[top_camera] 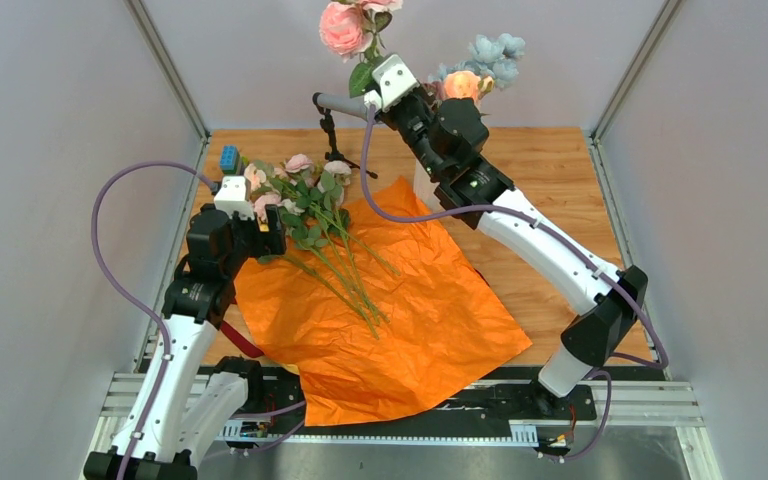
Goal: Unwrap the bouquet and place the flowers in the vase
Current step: Pick up the fake flower from the wrapping paper, then insert the fake flower into the vase.
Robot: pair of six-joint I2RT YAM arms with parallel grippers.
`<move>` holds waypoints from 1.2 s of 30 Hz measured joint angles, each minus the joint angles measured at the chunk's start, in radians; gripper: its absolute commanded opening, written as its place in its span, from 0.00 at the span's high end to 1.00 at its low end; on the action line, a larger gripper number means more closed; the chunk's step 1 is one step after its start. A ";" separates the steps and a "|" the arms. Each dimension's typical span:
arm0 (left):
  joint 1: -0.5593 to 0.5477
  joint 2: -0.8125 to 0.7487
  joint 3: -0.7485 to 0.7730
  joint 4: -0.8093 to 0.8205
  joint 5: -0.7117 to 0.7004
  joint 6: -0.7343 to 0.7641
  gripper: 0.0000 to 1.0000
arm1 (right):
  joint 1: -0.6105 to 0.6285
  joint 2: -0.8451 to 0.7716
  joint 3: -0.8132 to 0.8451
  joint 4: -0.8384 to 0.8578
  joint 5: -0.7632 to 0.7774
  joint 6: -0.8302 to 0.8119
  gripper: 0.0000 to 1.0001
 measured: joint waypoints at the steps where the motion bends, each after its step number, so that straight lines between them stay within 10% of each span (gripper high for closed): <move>1: 0.000 0.000 0.000 -0.002 -0.002 0.002 0.00 | 0.000 0.005 0.011 0.000 0.000 -0.009 1.00; 36: 0.000 0.000 -0.006 -0.004 -0.003 0.005 0.00 | -0.150 0.035 0.112 -0.051 -0.054 0.159 1.00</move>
